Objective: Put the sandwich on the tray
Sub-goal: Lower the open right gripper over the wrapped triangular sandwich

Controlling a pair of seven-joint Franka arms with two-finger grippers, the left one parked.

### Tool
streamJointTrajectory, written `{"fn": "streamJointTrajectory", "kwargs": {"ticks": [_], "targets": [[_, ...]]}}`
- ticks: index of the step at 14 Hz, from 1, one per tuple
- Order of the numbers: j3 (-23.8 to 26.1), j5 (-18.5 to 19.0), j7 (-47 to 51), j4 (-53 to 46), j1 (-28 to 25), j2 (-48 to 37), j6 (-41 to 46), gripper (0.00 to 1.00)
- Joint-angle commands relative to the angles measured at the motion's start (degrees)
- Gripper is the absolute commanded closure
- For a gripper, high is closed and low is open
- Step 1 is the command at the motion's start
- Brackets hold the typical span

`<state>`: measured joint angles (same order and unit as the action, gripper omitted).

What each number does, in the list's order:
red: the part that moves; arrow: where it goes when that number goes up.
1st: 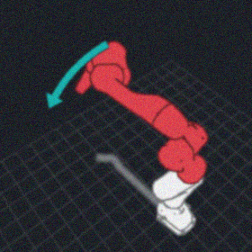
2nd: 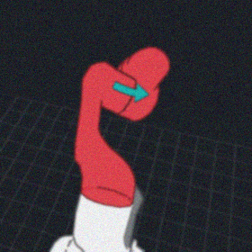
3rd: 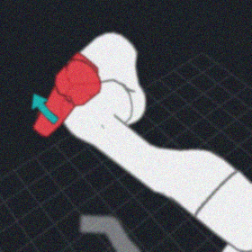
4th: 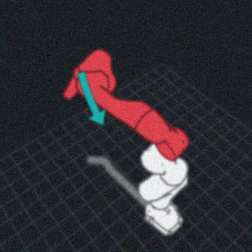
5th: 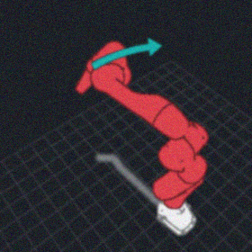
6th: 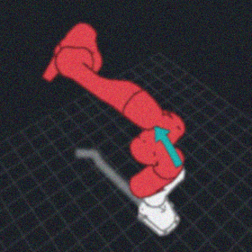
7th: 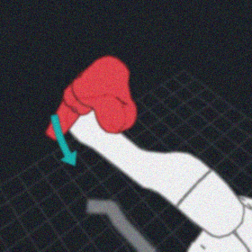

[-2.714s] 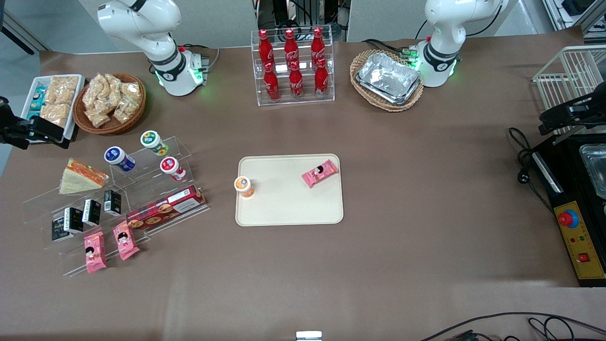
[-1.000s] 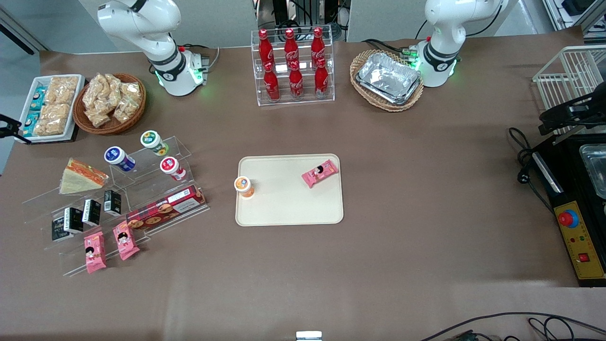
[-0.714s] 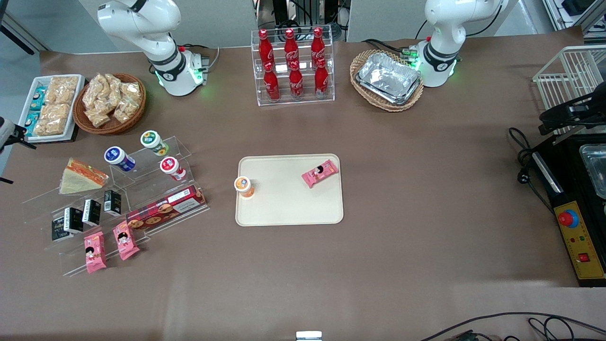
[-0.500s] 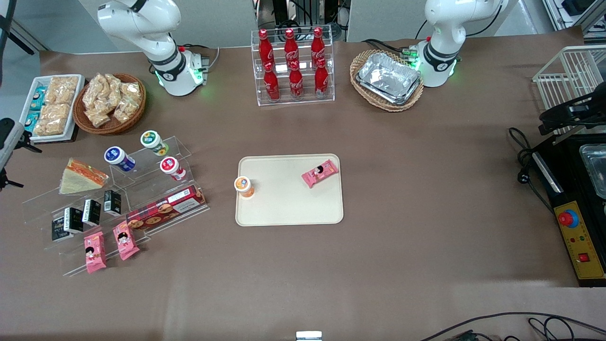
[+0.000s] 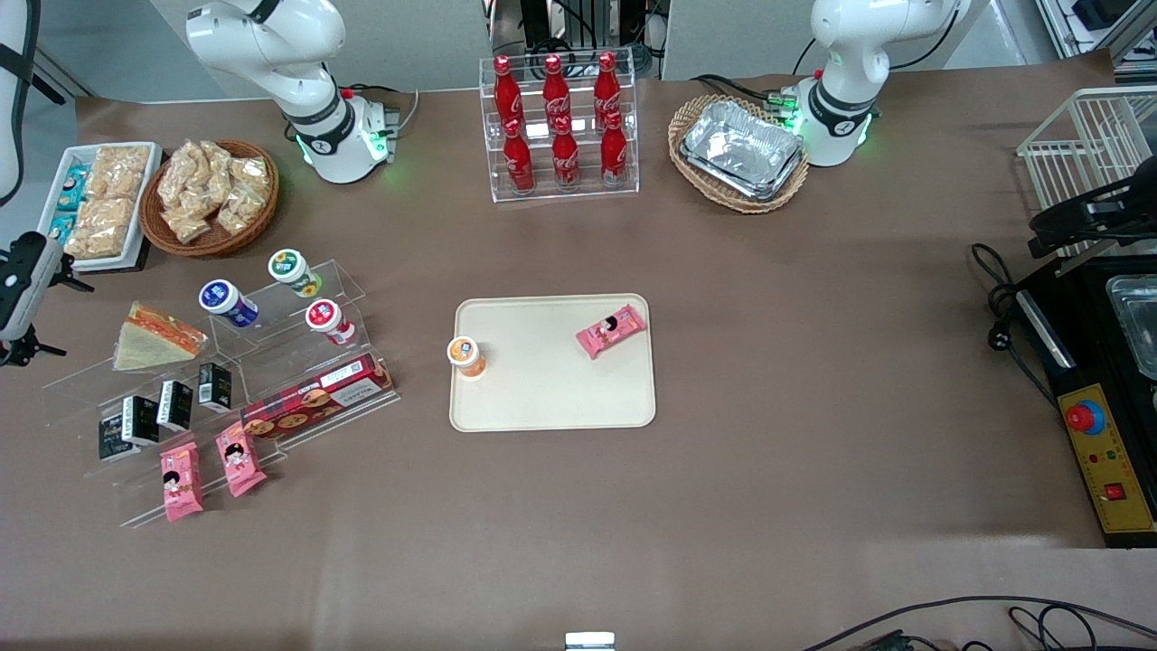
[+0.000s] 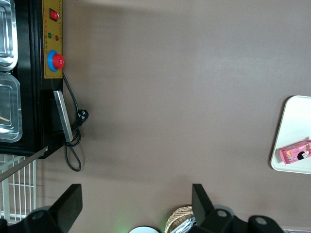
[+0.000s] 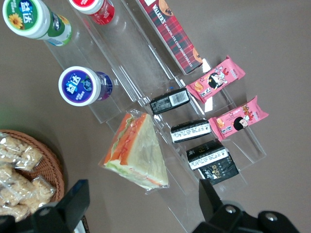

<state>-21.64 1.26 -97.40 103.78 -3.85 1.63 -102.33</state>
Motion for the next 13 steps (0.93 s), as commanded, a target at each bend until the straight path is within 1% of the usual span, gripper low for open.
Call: {"fn": "streamJointTrajectory", "kwargs": {"ticks": [1,6,13], "targets": [[-0.9,0.7,-1.0,5.4,0.1,-2.7,-4.6,0.0],[-1.3,0.7,-1.1,11.1,0.1,-4.8,-10.2,0.0],[-2.2,0.7,-1.1,15.6,0.1,-4.4,-16.8,0.0]]}}
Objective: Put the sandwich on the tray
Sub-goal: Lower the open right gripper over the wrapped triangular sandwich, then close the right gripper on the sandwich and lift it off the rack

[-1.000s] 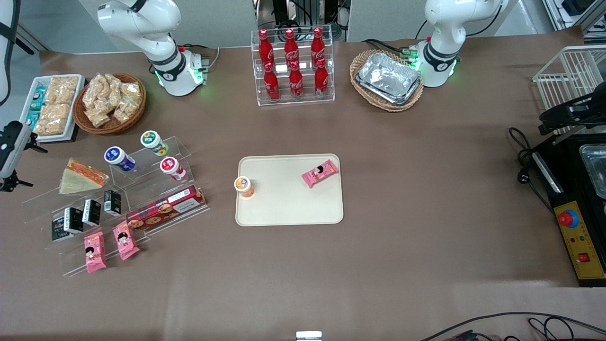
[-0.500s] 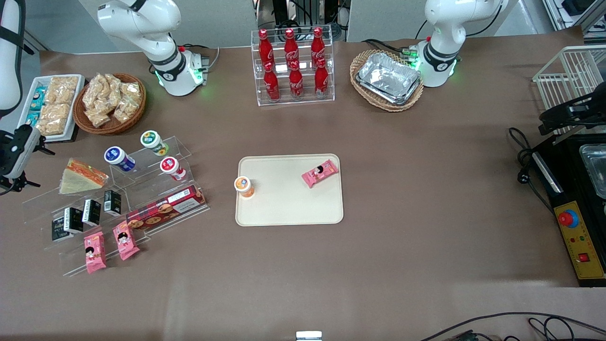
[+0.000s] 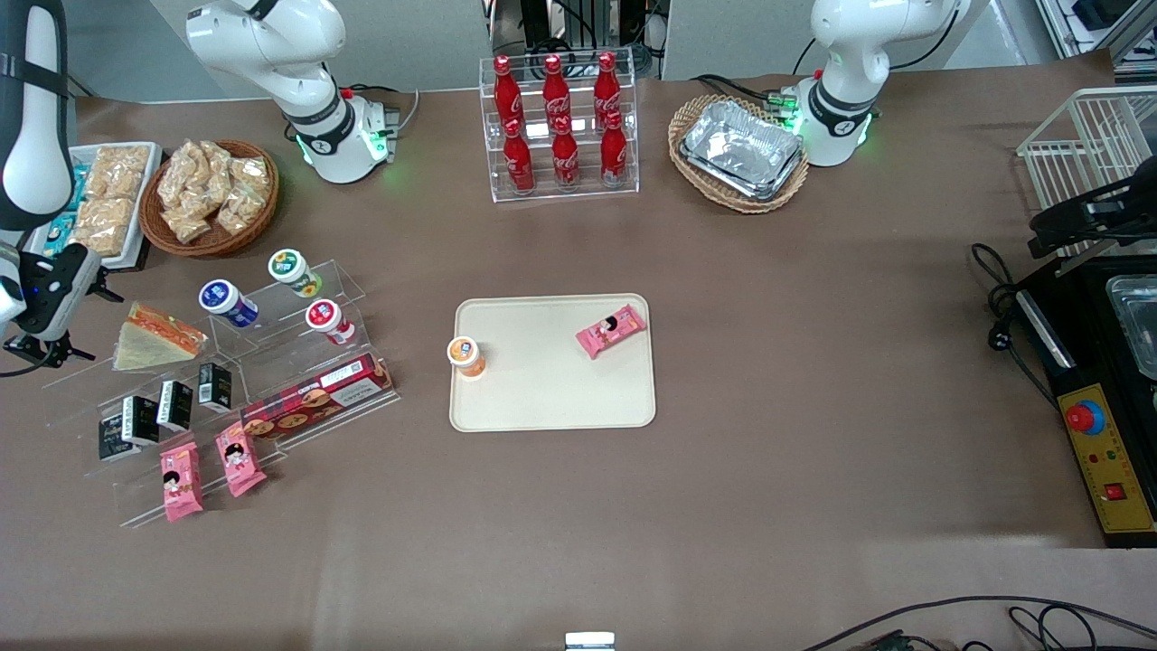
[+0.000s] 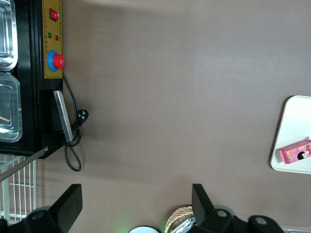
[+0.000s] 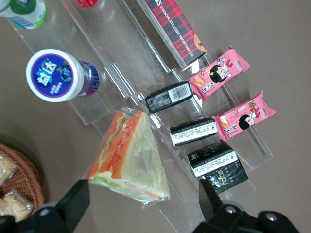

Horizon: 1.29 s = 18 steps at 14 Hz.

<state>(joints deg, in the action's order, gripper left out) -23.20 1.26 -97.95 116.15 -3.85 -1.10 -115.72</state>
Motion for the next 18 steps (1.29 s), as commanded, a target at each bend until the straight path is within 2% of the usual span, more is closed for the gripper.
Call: {"fn": "streamJointTrajectory", "kwargs": {"ticks": [1,9,18], "targets": [[-0.6,0.7,-0.6,3.8,0.1,-1.5,-4.8,0.0],[-1.9,0.7,-0.7,11.0,0.0,-1.8,-13.1,0.0],[-2.2,0.5,-0.4,13.4,0.1,-0.8,-16.5,0.0]]}}
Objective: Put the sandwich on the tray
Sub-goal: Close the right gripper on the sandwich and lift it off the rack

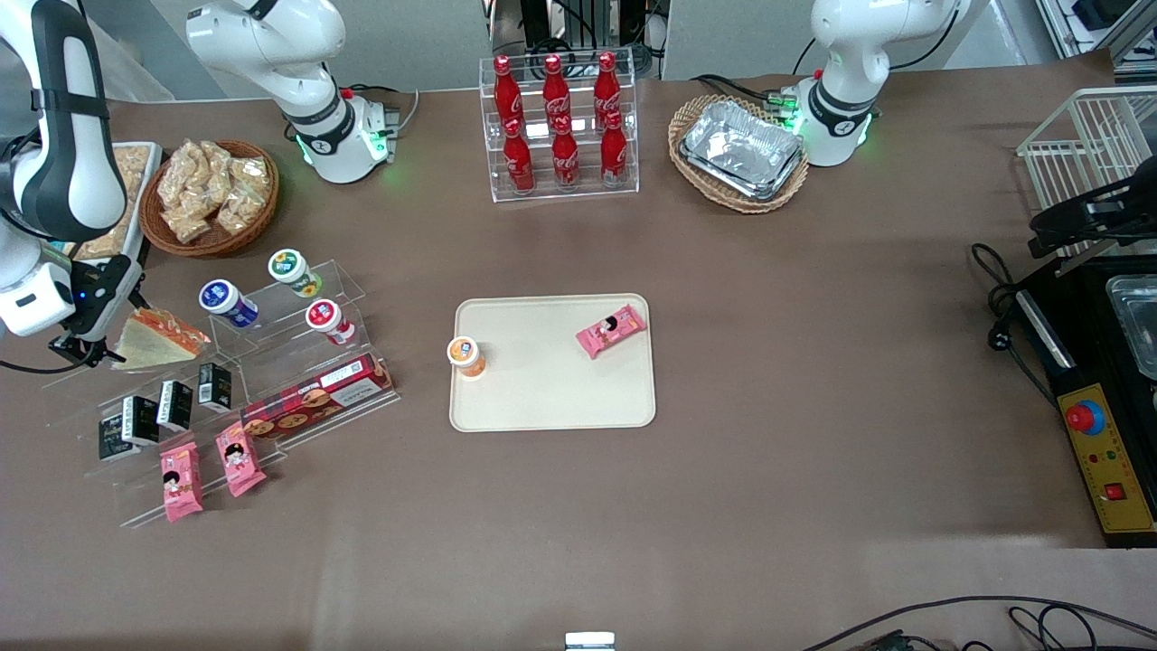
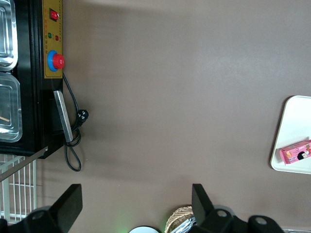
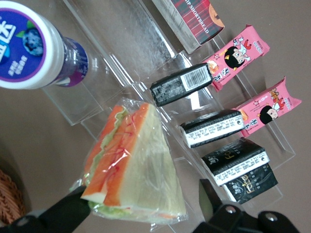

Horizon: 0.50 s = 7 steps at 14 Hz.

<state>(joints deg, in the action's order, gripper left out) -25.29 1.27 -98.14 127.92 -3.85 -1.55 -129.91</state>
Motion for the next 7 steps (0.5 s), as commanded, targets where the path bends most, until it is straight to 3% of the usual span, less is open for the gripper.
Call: {"fn": "streamJointTrajectory", "kwargs": {"ticks": [1,2,3,5,6,7], "targets": [[-0.1,0.4,0.3,1.6,0.1,-0.2,-2.6,0.0],[-0.1,0.1,0.4,1.5,0.1,0.1,-2.8,0.04],[-0.1,-0.1,0.4,1.6,0.1,0.2,-2.8,0.15],[-0.1,-0.2,0.7,1.5,0.1,0.4,-2.8,0.59],[-0.1,-0.2,0.8,1.4,0.2,0.6,-2.9,0.72],[-0.1,-0.2,0.8,1.4,0.2,0.8,-2.9,0.96]]}}
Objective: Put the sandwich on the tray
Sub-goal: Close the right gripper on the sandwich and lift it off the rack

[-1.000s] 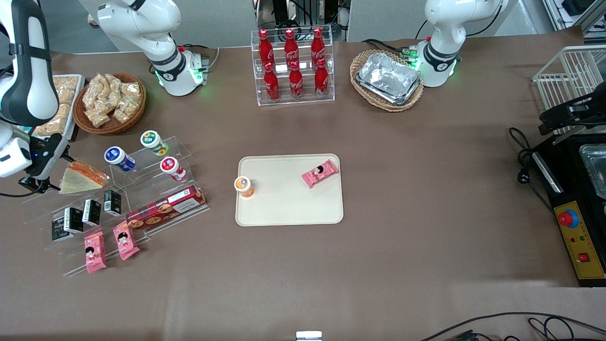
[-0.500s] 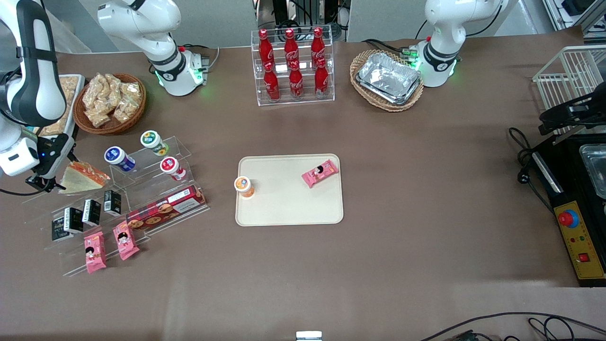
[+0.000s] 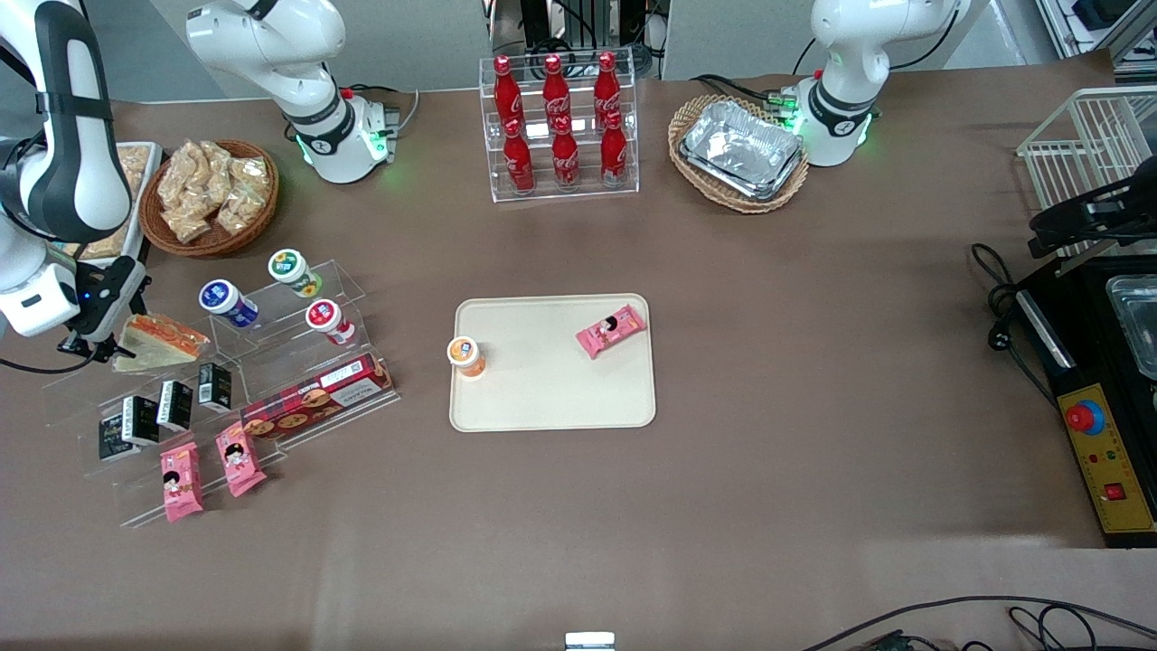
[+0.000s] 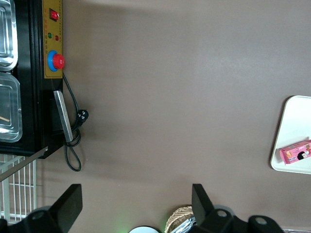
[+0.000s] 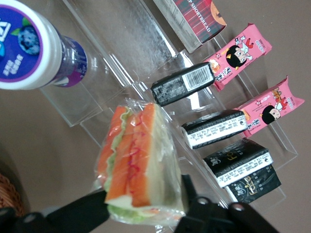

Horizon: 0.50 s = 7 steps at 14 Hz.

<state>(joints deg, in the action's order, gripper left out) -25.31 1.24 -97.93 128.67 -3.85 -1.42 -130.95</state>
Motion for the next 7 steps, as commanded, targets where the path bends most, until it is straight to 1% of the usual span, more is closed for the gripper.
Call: {"fn": "streamJointTrajectory", "kwargs": {"ticks": [1,5,6,7], "targets": [[-0.2,-0.3,0.6,0.5,0.2,0.7,-1.9,1.0],[-1.0,-0.6,0.3,-0.9,0.1,1.0,-1.2,1.0],[-1.2,-2.6,0.8,-1.4,0.2,0.7,-0.9,1.0],[-2.1,-5.4,0.9,-2.6,0.2,0.9,0.1,1.0]]}}
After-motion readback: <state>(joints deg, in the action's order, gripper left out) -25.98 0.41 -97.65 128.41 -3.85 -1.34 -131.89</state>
